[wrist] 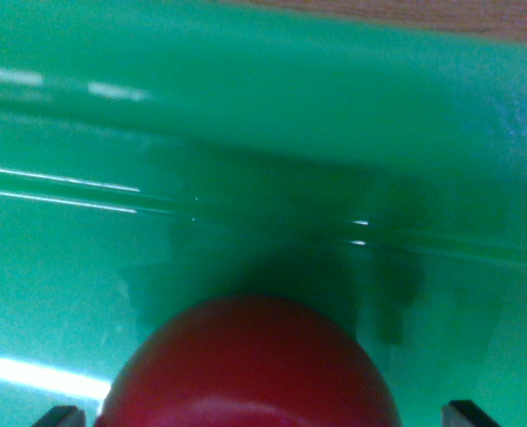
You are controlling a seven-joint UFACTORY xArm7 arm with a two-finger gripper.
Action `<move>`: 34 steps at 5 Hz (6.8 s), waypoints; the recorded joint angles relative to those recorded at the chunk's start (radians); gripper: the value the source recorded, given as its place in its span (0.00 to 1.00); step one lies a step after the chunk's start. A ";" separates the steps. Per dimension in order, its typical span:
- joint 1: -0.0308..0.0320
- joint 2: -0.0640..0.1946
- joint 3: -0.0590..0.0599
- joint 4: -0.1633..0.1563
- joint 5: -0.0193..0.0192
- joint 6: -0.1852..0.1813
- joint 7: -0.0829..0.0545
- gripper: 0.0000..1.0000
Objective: Pick fruit
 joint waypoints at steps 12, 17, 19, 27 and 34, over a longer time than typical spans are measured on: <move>-0.0003 0.008 0.000 -0.014 -0.0001 -0.017 -0.002 1.00; -0.0002 -0.003 0.000 0.004 -0.0003 0.011 -0.003 1.00; -0.0001 -0.012 0.000 0.018 -0.0005 0.034 -0.003 1.00; 0.0005 -0.065 0.000 0.103 -0.0014 0.172 -0.004 1.00; 0.0010 -0.117 0.000 0.186 -0.0023 0.308 -0.006 1.00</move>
